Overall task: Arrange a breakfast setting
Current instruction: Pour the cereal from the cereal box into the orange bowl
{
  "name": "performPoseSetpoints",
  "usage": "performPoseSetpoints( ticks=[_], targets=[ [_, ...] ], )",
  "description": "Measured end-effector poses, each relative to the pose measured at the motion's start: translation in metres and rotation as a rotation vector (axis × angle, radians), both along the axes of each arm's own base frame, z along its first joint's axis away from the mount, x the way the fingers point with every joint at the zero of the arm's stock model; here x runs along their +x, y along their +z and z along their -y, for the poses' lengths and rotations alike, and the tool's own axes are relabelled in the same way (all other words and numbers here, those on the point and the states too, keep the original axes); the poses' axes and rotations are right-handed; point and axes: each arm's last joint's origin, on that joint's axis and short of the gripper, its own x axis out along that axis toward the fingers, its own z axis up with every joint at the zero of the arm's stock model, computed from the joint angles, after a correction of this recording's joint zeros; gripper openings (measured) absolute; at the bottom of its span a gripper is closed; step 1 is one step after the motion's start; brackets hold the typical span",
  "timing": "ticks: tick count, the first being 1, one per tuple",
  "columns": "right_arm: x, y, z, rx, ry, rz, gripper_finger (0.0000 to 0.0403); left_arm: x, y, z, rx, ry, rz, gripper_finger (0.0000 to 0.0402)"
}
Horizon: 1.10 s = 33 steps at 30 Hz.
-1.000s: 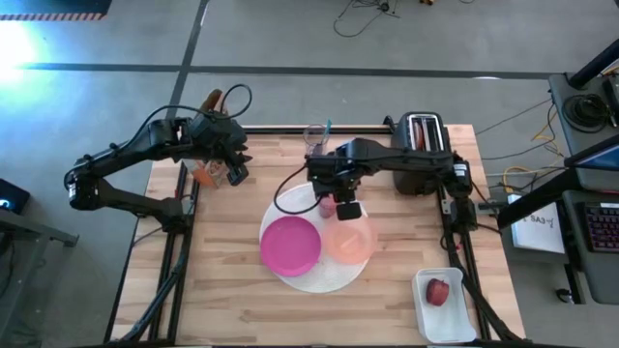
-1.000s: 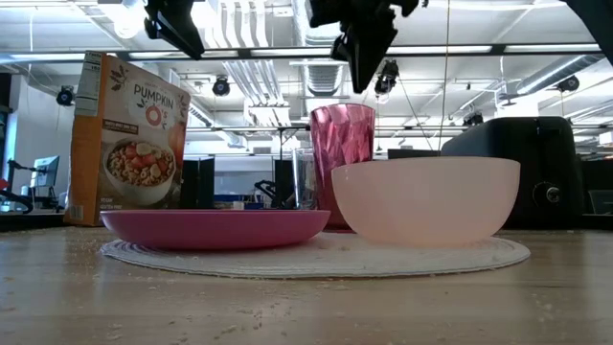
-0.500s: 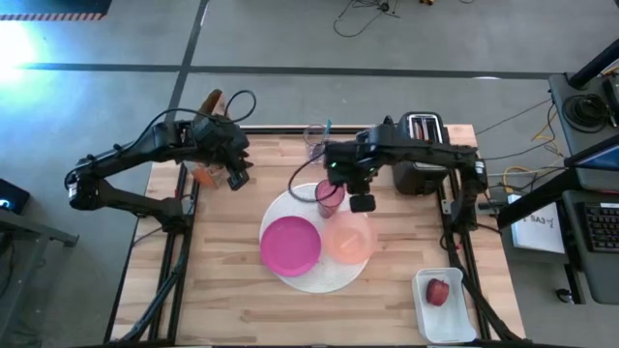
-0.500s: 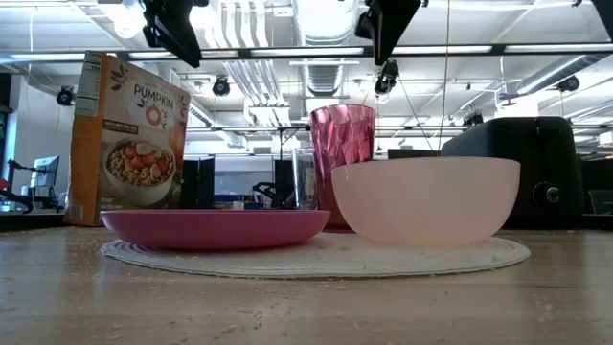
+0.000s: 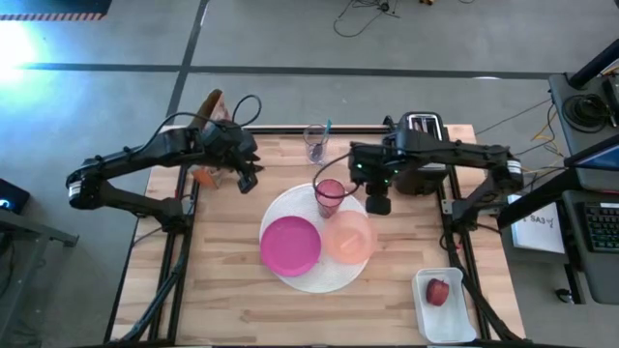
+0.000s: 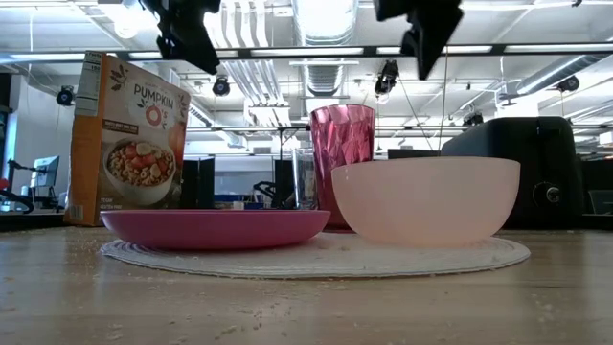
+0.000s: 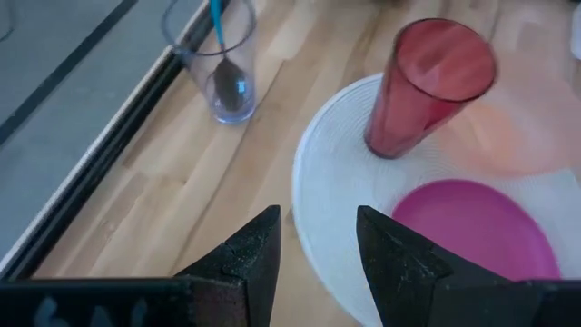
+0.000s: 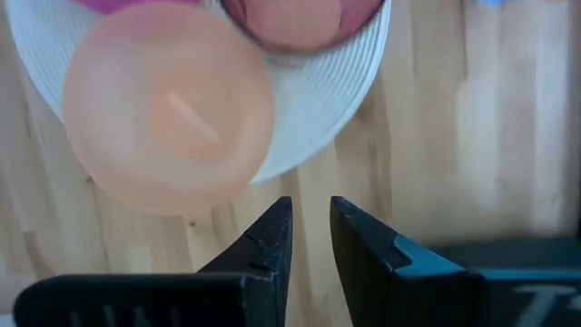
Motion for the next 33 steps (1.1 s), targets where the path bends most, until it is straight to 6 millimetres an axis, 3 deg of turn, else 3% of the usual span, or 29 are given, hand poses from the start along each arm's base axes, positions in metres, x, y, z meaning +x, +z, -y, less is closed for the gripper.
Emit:
performPoseSetpoints(
  ticks=[7,20,33],
  targets=[
    [-0.029,-0.012,-0.005,0.016,-0.073,0.034,0.0068,0.008,0.0,0.008,0.017,-0.042,0.058,0.0129],
    [-0.071,-0.023,-0.01,0.007,-0.109,0.327,0.0068,0.015,-0.011,0.02,0.018,-0.105,0.066,0.0129],
    [-0.109,-0.069,-0.015,-0.035,-0.062,0.603,0.0068,0.015,-0.016,0.02,0.018,-0.103,0.062,0.0129]
  ],
)
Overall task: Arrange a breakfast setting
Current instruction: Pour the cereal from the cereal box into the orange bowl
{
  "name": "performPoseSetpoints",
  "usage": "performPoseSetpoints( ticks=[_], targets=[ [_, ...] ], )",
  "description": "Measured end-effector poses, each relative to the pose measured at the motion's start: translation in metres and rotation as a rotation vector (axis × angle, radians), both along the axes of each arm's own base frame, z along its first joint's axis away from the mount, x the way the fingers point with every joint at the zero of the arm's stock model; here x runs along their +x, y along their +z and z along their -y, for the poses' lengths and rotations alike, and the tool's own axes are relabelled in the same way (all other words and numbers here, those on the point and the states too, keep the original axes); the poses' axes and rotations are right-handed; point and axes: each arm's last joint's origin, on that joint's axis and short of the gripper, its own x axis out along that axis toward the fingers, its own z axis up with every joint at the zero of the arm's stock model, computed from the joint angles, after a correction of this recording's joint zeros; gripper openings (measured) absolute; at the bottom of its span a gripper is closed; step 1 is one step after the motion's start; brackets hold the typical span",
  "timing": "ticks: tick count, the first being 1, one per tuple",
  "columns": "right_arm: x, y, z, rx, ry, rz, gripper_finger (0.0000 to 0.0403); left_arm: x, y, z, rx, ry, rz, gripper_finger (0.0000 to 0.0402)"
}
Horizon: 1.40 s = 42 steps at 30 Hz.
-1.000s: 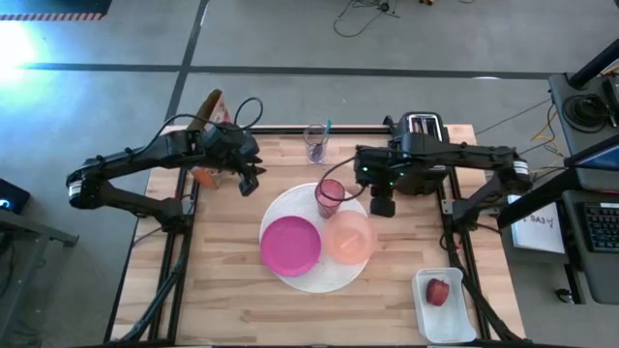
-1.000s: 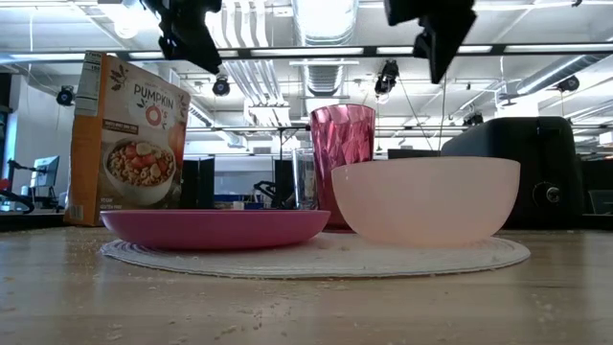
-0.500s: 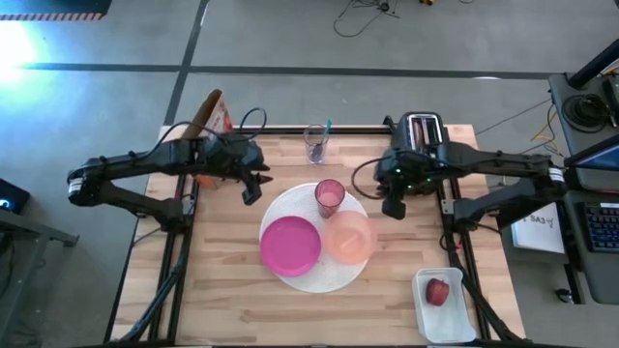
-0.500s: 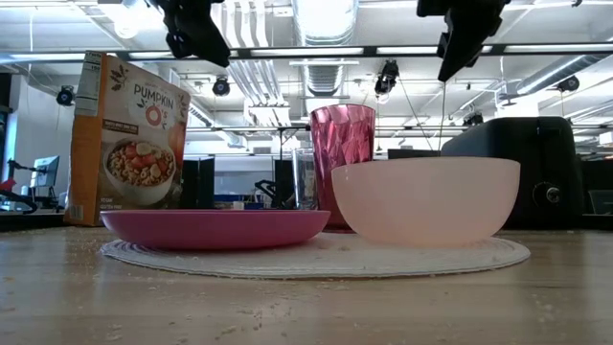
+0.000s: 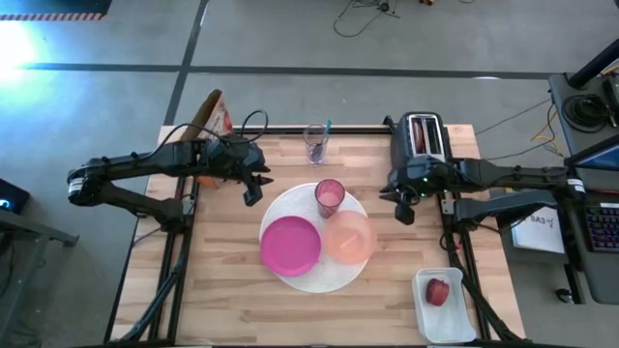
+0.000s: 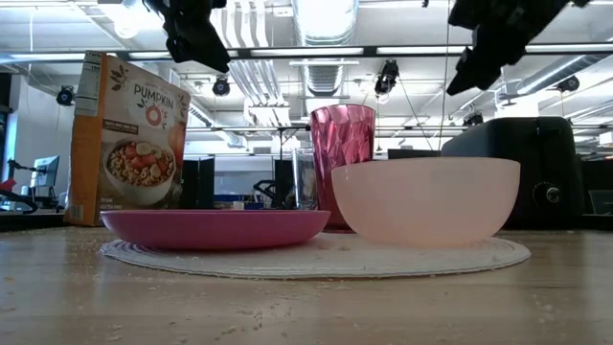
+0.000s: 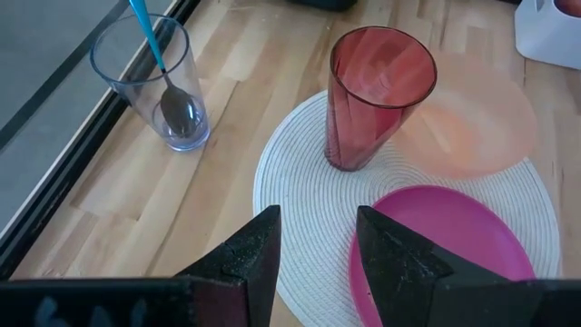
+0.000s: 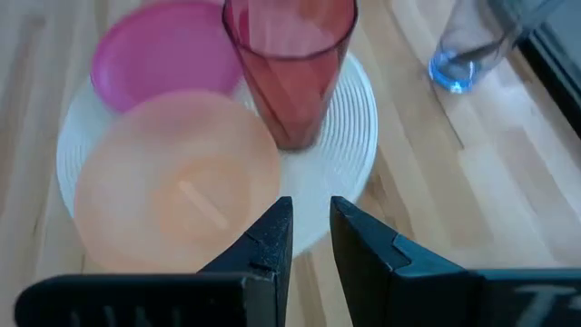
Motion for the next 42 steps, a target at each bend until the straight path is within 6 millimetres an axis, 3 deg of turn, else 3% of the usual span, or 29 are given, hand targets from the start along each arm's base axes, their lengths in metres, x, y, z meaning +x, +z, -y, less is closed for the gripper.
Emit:
performPoseSetpoints(
  ticks=[10,20,27,42],
  targets=[
    [-0.012,-0.046,-0.002,0.026,-0.025,0.262,0.0068,0.0,0.0,0.0,0.0,0.0,-0.001,0.0129],
    [-0.024,-0.091,-0.012,-0.008,0.051,0.406,0.0068,0.0,0.0,0.0,0.0,0.0,-0.001,0.0129],
    [-0.035,-0.106,-0.012,-0.068,0.041,0.545,0.0068,0.002,-0.002,0.0,-0.002,0.0,-0.011,0.0129],
    [-0.051,-0.12,-0.012,-0.126,0.026,0.618,0.0068,0.008,-0.007,-0.002,-0.019,0.013,-0.024,0.0129]
  ],
)
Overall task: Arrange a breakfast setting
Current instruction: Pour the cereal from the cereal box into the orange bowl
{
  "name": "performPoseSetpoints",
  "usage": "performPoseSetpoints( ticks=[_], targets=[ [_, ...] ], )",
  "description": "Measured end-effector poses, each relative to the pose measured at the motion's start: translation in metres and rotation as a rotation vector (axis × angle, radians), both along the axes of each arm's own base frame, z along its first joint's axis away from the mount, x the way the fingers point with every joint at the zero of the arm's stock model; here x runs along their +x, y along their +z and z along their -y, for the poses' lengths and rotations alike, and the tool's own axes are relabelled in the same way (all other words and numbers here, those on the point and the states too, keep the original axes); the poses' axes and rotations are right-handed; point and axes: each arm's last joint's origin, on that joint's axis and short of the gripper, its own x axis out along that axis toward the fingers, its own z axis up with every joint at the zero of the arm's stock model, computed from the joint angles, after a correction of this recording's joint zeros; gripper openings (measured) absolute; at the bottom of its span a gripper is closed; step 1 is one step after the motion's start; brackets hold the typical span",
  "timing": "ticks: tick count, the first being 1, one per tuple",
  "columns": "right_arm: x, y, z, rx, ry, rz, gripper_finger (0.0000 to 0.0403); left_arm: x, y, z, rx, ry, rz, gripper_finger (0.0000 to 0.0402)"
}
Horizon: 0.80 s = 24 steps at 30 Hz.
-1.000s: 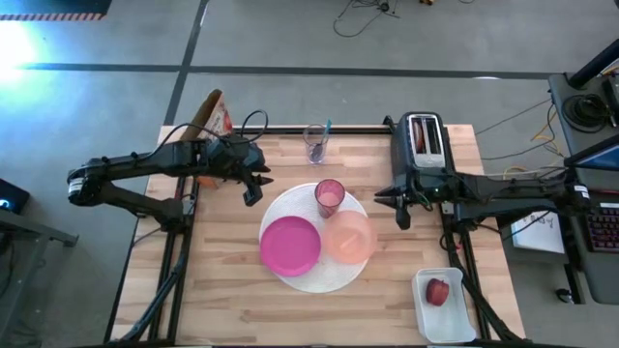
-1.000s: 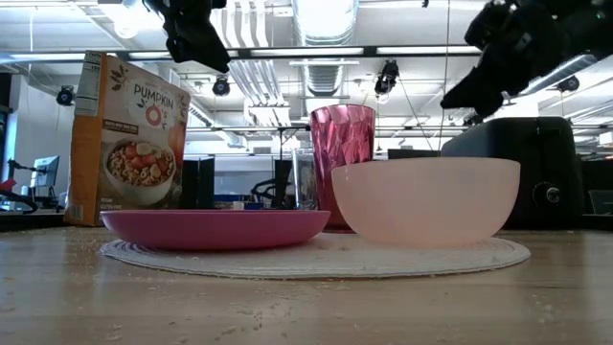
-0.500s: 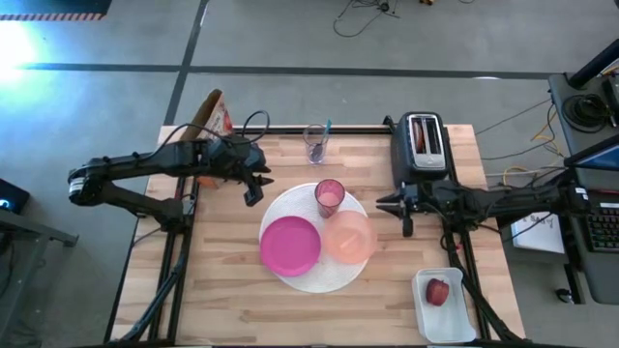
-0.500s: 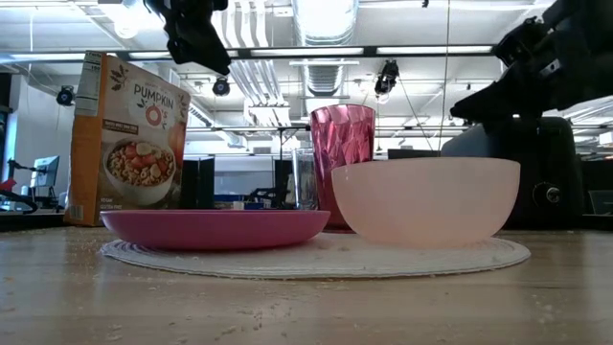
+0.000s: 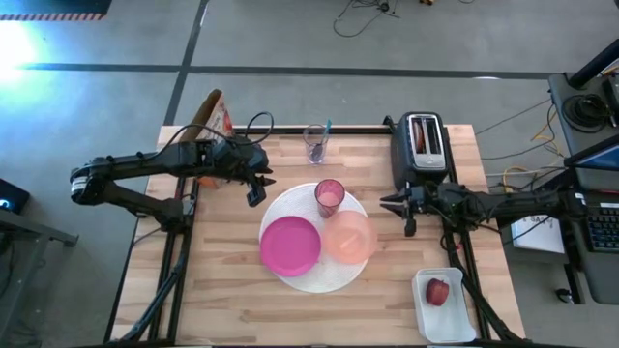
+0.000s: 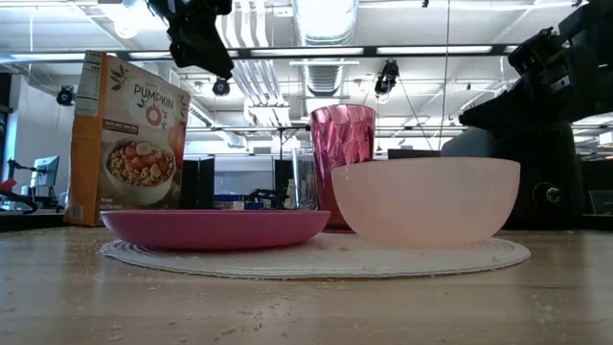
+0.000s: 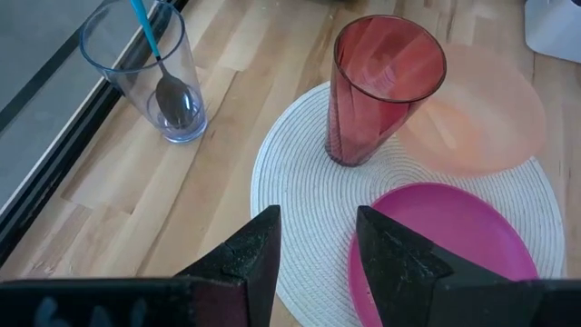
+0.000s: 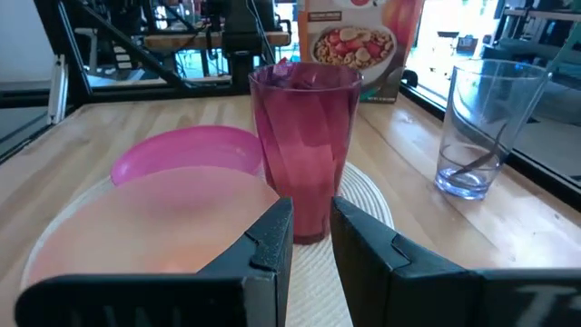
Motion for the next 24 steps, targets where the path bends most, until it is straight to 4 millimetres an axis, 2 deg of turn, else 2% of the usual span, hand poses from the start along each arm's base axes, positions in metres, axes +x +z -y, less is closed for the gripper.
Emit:
performPoseSetpoints(
  ticks=[14,24],
  targets=[
    [-0.01,0.007,0.0,-0.084,-0.001,0.066,0.0068,0.0,0.0,0.0,-0.012,0.013,0.004,0.0129],
    [-0.015,0.004,0.0,0.022,-0.04,0.048,0.0068,0.001,0.001,0.0,-0.01,0.013,0.016,0.0129]
  ],
)
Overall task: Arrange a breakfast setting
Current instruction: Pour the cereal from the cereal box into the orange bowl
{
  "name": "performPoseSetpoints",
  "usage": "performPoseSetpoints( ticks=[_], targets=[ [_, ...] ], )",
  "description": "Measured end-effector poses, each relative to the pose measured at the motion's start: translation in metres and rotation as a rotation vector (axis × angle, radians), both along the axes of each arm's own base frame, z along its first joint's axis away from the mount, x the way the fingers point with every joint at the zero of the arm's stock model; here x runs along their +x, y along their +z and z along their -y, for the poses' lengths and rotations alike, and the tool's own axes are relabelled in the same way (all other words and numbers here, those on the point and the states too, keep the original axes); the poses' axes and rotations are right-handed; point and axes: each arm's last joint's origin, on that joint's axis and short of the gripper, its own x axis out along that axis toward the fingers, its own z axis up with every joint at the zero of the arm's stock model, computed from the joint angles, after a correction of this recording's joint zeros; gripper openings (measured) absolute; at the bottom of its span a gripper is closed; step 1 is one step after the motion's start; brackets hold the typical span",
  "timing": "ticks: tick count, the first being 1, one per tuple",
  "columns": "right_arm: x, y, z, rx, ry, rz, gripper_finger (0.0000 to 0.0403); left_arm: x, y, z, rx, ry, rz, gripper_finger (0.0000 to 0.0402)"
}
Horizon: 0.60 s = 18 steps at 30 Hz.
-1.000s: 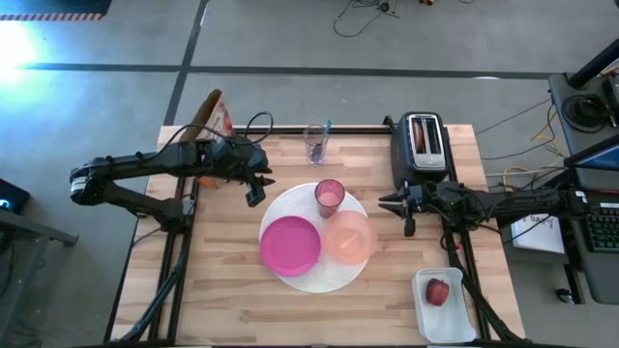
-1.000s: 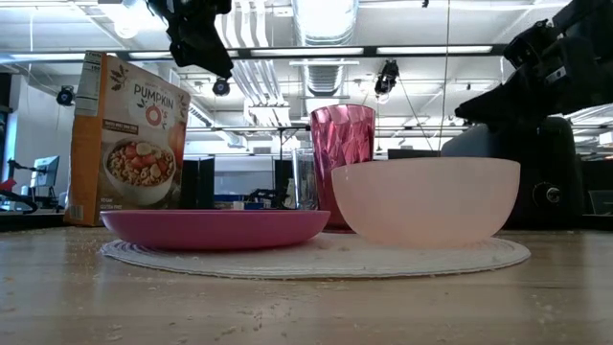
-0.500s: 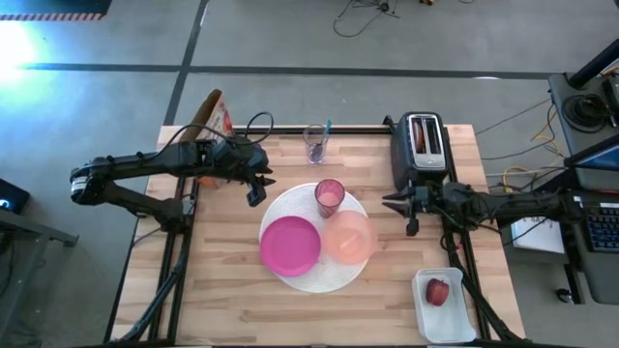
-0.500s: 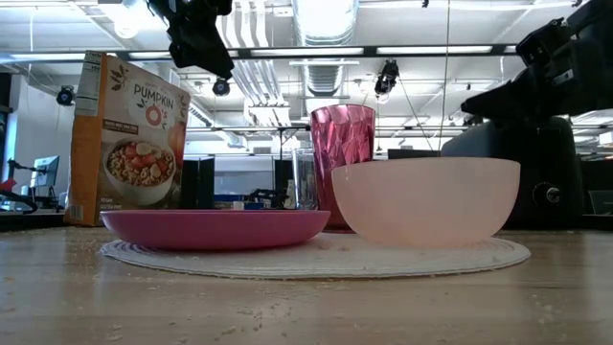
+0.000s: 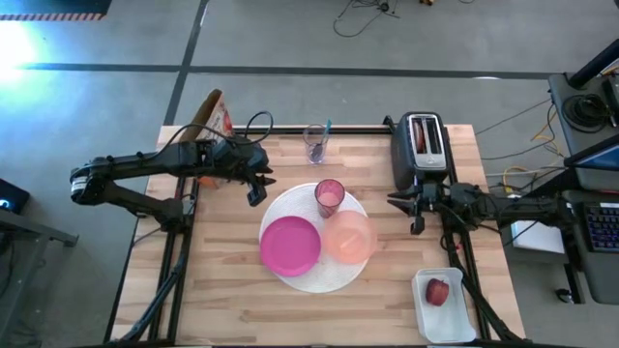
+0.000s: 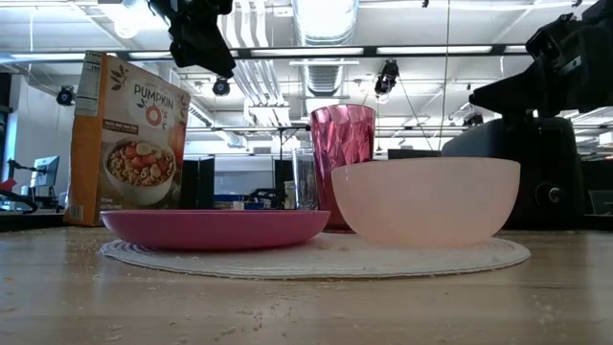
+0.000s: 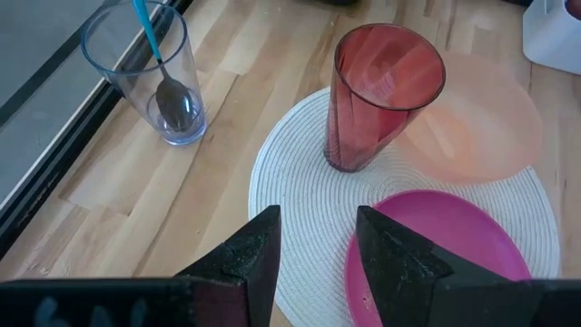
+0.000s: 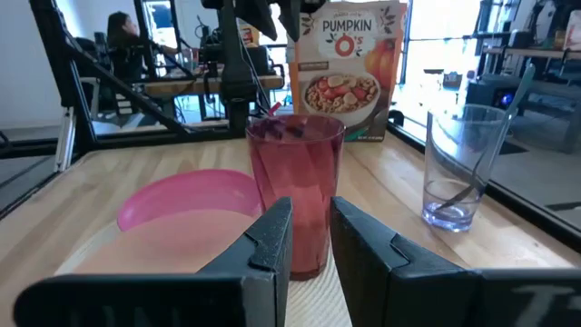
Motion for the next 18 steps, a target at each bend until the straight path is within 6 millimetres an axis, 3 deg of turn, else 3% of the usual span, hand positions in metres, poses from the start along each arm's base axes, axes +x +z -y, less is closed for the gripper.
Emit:
performPoseSetpoints(
  ticks=[9,18],
  targets=[
    [0.0004,-0.0017,0.0,-0.06,0.003,-0.026,0.0068,0.0002,0.0003,-0.0001,-0.013,0.014,0.008,0.0129],
    [0.0004,-0.0007,0.0001,-0.005,-0.002,-0.008,0.0068,0.0007,0.0014,-0.0017,-0.025,0.103,0.032,0.0129]
  ],
)
